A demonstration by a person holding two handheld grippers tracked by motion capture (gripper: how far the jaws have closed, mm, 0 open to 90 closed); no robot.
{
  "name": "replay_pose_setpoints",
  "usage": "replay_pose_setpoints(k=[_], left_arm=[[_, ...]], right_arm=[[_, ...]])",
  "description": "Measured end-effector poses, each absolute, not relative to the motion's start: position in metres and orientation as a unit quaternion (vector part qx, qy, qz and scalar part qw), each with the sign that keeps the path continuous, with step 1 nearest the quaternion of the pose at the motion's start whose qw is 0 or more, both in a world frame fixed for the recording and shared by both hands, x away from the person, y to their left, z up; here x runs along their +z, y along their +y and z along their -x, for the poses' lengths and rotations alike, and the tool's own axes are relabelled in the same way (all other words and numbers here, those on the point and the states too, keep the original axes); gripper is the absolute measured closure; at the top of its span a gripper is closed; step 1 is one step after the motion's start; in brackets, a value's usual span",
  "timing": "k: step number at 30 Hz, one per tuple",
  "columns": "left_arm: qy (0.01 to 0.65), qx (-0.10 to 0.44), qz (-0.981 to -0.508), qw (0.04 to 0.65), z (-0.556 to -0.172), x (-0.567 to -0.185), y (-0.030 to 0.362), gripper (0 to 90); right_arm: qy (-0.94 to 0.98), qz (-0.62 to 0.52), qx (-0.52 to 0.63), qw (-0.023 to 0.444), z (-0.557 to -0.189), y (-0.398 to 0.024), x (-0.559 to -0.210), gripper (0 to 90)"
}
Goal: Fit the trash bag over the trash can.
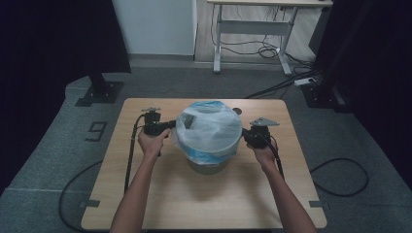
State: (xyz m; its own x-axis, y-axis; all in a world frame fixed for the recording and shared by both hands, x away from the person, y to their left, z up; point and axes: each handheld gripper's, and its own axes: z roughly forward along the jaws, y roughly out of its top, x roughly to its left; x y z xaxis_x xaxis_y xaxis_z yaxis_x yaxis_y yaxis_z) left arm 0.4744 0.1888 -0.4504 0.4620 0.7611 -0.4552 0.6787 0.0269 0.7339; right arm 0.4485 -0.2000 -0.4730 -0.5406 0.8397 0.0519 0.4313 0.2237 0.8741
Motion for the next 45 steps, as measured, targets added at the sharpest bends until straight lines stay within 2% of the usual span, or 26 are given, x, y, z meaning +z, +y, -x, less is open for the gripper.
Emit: replay_pose_setpoints(k=[10, 31, 45], left_arm=[[0.524, 0.041, -0.701, 0.482, -0.477, -0.455, 0.185, 89.6], [0.533, 0.04, -0.715, 0.452, -0.478, -0.459, 0.184, 89.7], [0.523, 0.035, -0.734, 0.432, -0.471, -0.454, 0.186, 89.6]], right_arm=[[0.76, -0.418, 0.443, 0.227, -0.452, -0.199, -0.467, 88.3], [0.779, -0.428, 0.421, 0.18, -0.465, -0.187, -0.465, 88.3], [0.782, -0.433, 0.42, 0.156, -0.463, -0.188, -0.477, 88.3]])
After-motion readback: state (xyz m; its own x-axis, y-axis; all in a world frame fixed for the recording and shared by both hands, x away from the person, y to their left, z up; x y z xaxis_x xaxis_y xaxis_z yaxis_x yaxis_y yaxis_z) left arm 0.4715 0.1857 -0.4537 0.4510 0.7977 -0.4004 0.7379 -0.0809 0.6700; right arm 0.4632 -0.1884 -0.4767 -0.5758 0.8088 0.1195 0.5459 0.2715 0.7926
